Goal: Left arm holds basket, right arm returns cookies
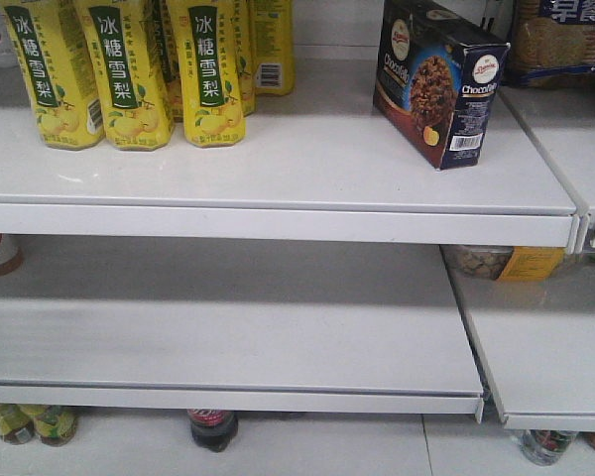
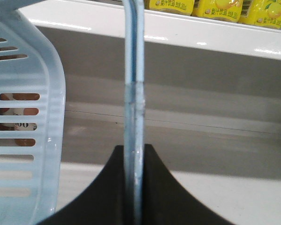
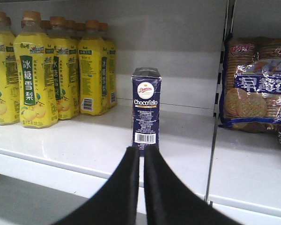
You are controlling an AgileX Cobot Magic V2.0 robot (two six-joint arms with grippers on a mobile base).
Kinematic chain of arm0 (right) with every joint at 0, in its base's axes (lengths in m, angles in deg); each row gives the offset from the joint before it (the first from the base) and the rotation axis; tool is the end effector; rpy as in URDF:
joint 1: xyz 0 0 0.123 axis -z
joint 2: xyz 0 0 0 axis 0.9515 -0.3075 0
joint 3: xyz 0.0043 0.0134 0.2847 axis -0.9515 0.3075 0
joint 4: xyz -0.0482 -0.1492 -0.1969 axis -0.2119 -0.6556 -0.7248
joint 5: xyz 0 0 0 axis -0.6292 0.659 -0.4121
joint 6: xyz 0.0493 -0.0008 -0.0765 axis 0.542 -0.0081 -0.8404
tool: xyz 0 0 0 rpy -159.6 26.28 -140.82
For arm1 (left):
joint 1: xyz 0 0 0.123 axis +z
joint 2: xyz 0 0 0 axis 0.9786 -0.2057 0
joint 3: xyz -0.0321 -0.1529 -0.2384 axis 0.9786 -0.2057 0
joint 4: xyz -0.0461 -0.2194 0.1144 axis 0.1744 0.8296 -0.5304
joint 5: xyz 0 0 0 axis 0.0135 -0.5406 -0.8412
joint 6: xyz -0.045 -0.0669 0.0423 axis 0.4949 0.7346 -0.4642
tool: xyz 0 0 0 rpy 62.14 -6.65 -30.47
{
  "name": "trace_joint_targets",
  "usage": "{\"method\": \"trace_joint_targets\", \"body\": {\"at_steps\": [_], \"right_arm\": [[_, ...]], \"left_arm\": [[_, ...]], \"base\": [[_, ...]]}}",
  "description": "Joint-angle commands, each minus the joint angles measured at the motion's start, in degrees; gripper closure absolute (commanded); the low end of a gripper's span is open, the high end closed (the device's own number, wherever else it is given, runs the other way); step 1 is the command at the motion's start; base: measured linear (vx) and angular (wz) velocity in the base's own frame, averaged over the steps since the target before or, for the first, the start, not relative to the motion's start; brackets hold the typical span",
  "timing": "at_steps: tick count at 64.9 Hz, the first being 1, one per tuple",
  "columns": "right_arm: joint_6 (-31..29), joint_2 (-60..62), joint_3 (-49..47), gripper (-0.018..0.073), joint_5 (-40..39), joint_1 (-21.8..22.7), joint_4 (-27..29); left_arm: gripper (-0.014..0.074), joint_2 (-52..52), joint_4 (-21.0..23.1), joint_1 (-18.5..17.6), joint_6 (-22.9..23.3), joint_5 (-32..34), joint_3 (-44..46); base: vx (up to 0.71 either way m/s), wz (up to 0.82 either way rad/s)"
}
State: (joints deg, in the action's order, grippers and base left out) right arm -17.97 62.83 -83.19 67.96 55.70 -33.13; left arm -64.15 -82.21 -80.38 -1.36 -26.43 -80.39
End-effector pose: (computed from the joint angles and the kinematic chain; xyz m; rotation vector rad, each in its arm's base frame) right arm 0.0803 0.0244 0.3483 -0.2219 1.4792 0.2356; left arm 0.0571 -0.0024 0.1911 -0.1096 1.6286 -0.1656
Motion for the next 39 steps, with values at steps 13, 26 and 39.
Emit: {"method": "trace_joint_targets", "body": {"at_steps": [13,26,39], "right_arm": [[-1.56,-0.27,-1.58,0.057,-4.59,0.46,-1.83],[-1.75,0.4,-1.58,0.057,-4.54,7.23,-2.89],[-1.83,2.5,-1.09,0.057,-4.36,17.23,-3.61]], "left_arm": [[0.0599,1.03,-0.65,0.07,-1.17,5.72,1.74],[0.0599,1.03,-0.65,0.07,-1.17,5.72,1.74],[0.0599,1.03,-0.65,0.07,-1.17,5.72,1.74]], "base": [[0.0,0.0],[0.0,0.0],[0.0,0.0]]}}
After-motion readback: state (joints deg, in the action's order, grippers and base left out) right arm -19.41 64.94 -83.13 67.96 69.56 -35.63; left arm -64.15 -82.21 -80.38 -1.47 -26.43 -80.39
